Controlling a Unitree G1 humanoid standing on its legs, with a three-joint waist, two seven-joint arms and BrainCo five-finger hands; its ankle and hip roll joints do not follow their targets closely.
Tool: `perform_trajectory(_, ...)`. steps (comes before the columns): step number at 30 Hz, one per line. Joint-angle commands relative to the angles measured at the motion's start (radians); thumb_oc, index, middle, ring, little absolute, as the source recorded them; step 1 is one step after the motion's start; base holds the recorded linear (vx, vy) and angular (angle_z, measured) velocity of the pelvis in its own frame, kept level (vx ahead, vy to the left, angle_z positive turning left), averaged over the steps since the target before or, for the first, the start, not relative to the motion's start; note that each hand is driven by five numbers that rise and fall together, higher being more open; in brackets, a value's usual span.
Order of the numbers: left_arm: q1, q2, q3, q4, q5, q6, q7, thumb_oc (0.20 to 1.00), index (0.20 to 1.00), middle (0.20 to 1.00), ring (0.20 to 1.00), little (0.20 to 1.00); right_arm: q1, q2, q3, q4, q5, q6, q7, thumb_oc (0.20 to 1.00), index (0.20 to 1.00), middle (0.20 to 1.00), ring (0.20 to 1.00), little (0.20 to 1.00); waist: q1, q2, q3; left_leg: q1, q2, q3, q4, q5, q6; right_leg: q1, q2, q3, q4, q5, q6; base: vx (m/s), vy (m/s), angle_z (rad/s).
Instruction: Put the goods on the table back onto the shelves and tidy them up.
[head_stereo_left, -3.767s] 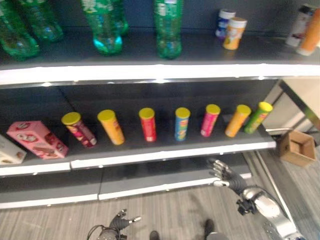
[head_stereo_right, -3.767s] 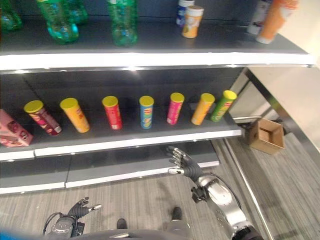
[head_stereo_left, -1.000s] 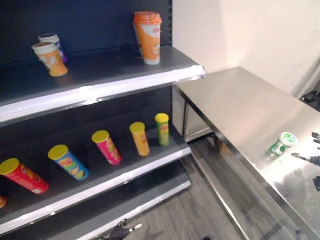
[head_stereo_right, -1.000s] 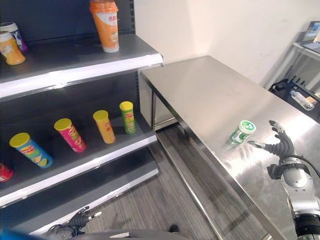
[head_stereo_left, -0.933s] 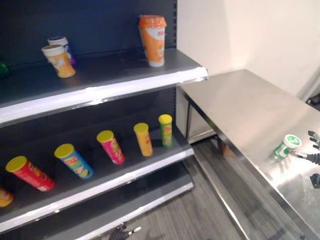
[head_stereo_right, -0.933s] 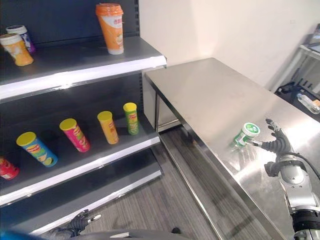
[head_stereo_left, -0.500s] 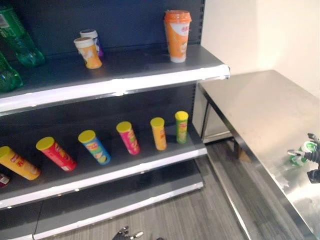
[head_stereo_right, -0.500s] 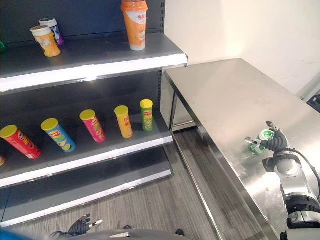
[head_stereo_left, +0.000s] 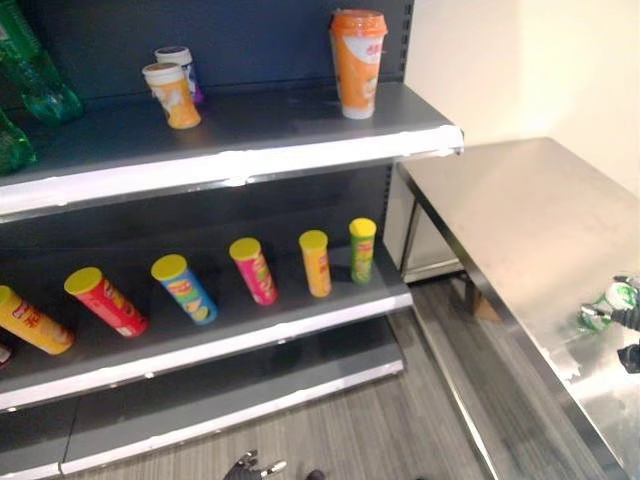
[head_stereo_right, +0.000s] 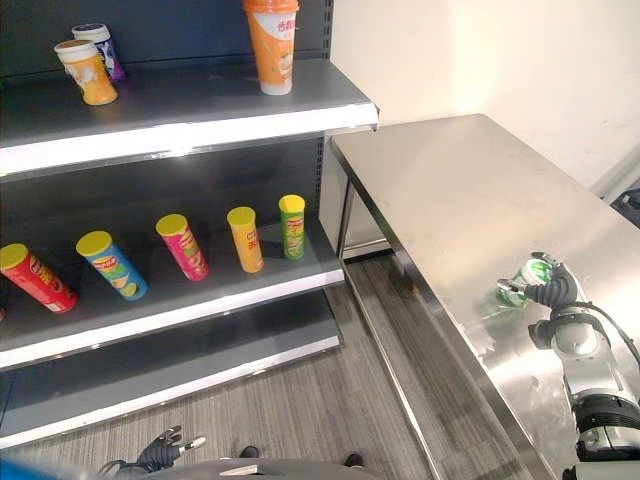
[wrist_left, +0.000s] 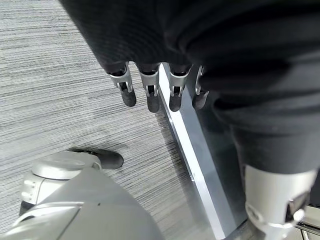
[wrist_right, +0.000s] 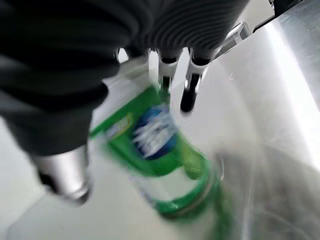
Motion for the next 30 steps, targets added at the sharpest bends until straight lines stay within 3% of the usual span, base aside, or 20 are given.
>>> perform_trajectory(1, -0.059, 0.046, -0.003, 0.034, -0.014, -0.015, 0.014, 1.000, 1.000, 1.000, 1.000, 1.000, -0.009, -0.021, 0.026, -0.055, -0.012, -0.022, -0.009, 0.200, 0.200, 0.200, 0.200, 0.200, 0.006, -0.064, -0.015, -0.004, 0.051, 0.152, -0.026, 0.045, -0.055, 0.024, 0.038, 0.003, 0.035, -0.072, -0.047, 0.00, 0.000, 0.00)
perform_trajectory(5, -0.061, 0.048, 0.002, 0.029, -0.011, -0.015, 0.017, 1.000, 1.000, 1.000, 1.000, 1.000, 0.005, -0.030, 0.004, -0.105, -0.023, -0.027, -0.017, 0.200, 0.200, 0.200, 0.200, 0.200, 0.000, -0.064, -0.017, 0.000, 0.055, 0.158, -0.026, 0.043, -0.058, 0.027, 0.040, 0.004, 0.035, -0.072, -0.047, 0.00, 0.000, 0.00)
perform_trajectory(12, -0.059, 0.040, 0.030, 0.026, -0.004, -0.017, 0.021, 1.000, 1.000, 1.000, 1.000, 1.000, 0.074, -0.069, -0.116, -0.358, -0.044, -0.075, -0.049, 0.200, 0.200, 0.200, 0.200, 0.200, -0.012, -0.065, -0.019, 0.003, 0.072, 0.168, -0.026, 0.046, -0.065, 0.023, 0.056, 0.021, 0.029, -0.076, -0.053, 0.00, -0.021, -0.02)
perform_trajectory(16, -0.043, 0.045, 0.044, -0.007, -0.019, -0.025, 0.011, 1.000, 1.000, 1.000, 1.000, 1.000, 0.080, -0.114, -0.229, -0.650, 0.074, -0.184, -0.020, 0.200, 0.200, 0.200, 0.200, 0.200, -0.005, -0.076, -0.005, -0.023, 0.100, 0.141, -0.026, 0.069, -0.082, 0.000, 0.087, 0.036, 0.021, -0.077, -0.063, -0.05, -0.084, -0.02)
perform_trajectory(19, -0.047, 0.045, 0.047, -0.011, -0.031, -0.029, 0.011, 1.000, 1.000, 1.000, 1.000, 1.000, 0.055, -0.133, -0.232, -0.700, 0.089, -0.199, -0.013, 0.200, 0.200, 0.200, 0.200, 0.200, 0.000, -0.085, 0.005, -0.045, 0.101, 0.136, -0.026, 0.083, -0.084, -0.010, 0.087, 0.030, 0.022, -0.075, -0.062, -0.07, -0.019, 0.06)
perform_trajectory(20, -0.051, 0.045, 0.047, -0.013, -0.036, -0.030, 0.014, 1.000, 1.000, 1.000, 1.000, 1.000, 0.037, -0.150, -0.235, -0.716, 0.088, -0.203, -0.019, 0.200, 0.200, 0.200, 0.200, 0.200, -0.001, -0.092, 0.011, -0.063, 0.105, 0.151, -0.026, 0.095, -0.086, -0.014, 0.081, 0.018, 0.022, -0.073, -0.059, -0.08, 0.040, 0.24)
perform_trajectory(22, -0.055, 0.042, 0.047, -0.022, -0.041, -0.031, 0.015, 1.000, 1.000, 1.000, 1.000, 1.000, 0.022, -0.178, -0.243, -0.764, 0.106, -0.213, -0.017, 0.200, 0.200, 0.200, 0.200, 0.200, -0.008, -0.102, 0.018, -0.070, 0.132, 0.250, -0.022, 0.099, -0.076, -0.016, 0.063, -0.013, 0.024, -0.071, -0.051, -0.07, 0.075, 0.32)
perform_trajectory(23, -0.056, 0.042, 0.047, -0.022, -0.041, -0.031, 0.015, 1.000, 1.000, 1.000, 1.000, 1.000, 0.022, -0.179, -0.244, -0.764, 0.106, -0.213, -0.017, 0.200, 0.200, 0.200, 0.200, 0.200, -0.008, -0.103, 0.017, -0.073, 0.130, 0.249, -0.023, 0.103, -0.074, -0.019, 0.061, -0.013, 0.023, -0.068, -0.050, -0.06, 0.135, 0.58)
perform_trajectory(24, -0.059, 0.037, 0.048, -0.026, -0.039, -0.031, 0.016, 1.000, 1.000, 1.000, 1.000, 1.000, 0.016, -0.192, -0.249, -0.800, 0.112, -0.213, -0.012, 0.200, 0.200, 0.200, 0.200, 0.200, -0.017, -0.104, 0.017, -0.071, 0.151, 0.326, -0.018, 0.107, -0.065, -0.023, 0.046, -0.034, 0.024, -0.062, -0.043, -0.03, 0.148, 0.96)
perform_trajectory(25, -0.060, 0.035, 0.052, -0.021, -0.037, -0.031, 0.017, 1.000, 1.000, 1.000, 1.000, 1.000, 0.017, -0.200, -0.260, -0.826, 0.115, -0.211, -0.005, 0.200, 0.200, 0.200, 0.200, 0.200, -0.018, -0.099, 0.013, -0.066, 0.160, 0.356, -0.018, 0.103, -0.064, -0.022, 0.039, -0.042, 0.025, -0.058, -0.037, -0.01, 0.202, 0.94)
perform_trajectory(28, -0.061, 0.028, 0.049, -0.012, -0.024, -0.032, 0.020, 1.000, 1.000, 1.000, 1.000, 1.000, 0.001, -0.215, -0.267, -0.900, 0.126, -0.217, 0.010, 0.200, 0.200, 0.200, 0.200, 0.200, -0.022, -0.081, 0.001, -0.055, 0.166, 0.402, -0.021, 0.090, -0.054, -0.017, 0.014, -0.067, 0.034, -0.052, -0.024, 0.04, 0.214, 0.47)
perform_trajectory(30, -0.052, 0.024, 0.037, -0.012, -0.003, -0.030, 0.019, 1.000, 1.000, 1.000, 1.000, 1.000, -0.037, -0.225, -0.239, -0.927, 0.127, -0.215, 0.026, 0.200, 0.200, 0.200, 0.200, 0.200, -0.012, -0.069, -0.009, -0.045, 0.147, 0.402, -0.010, 0.065, -0.045, -0.003, -0.016, -0.073, 0.041, -0.051, -0.012, 0.08, 0.285, 0.25)
